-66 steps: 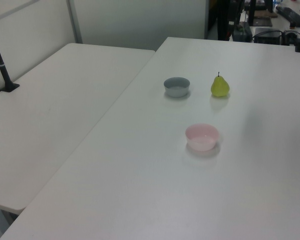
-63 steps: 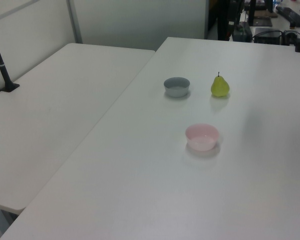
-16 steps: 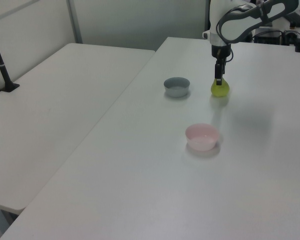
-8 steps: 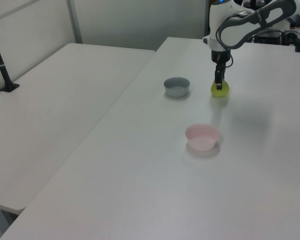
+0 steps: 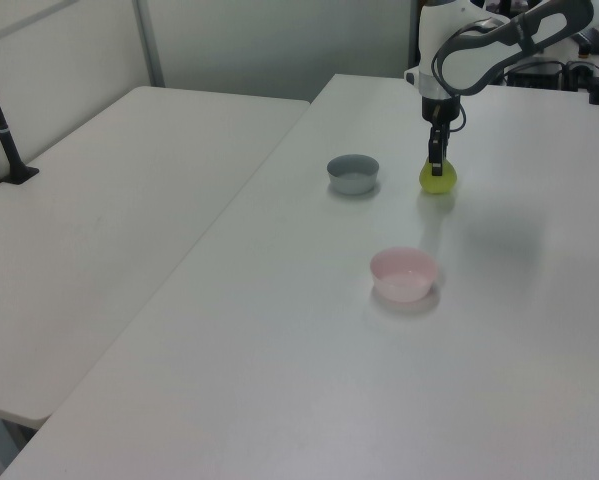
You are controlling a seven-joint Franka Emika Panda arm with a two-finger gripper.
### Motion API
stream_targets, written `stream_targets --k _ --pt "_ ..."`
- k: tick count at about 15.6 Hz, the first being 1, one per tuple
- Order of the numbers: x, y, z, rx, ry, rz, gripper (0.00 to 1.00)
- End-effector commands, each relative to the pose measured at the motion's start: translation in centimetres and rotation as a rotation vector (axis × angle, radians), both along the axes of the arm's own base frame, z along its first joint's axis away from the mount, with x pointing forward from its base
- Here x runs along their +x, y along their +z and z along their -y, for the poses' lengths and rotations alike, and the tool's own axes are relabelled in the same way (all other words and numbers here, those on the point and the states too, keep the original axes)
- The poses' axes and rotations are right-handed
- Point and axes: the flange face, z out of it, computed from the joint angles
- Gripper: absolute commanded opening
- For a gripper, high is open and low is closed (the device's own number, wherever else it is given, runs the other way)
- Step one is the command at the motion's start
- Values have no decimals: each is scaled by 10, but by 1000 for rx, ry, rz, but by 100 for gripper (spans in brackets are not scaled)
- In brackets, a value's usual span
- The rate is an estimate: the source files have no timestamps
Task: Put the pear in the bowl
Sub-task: 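Lower the gripper around the pear and close on it, then lift the held pear up off the table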
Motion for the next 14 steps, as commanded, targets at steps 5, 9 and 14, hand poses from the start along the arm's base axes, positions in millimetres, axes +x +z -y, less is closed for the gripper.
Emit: stream_targets --k 5,9,14 --pt "-11 78 -16 7 18 49 8" --pt "-11 120 -20 7 11 38 9" --pt "-17 174 -25 18 -5 7 9"
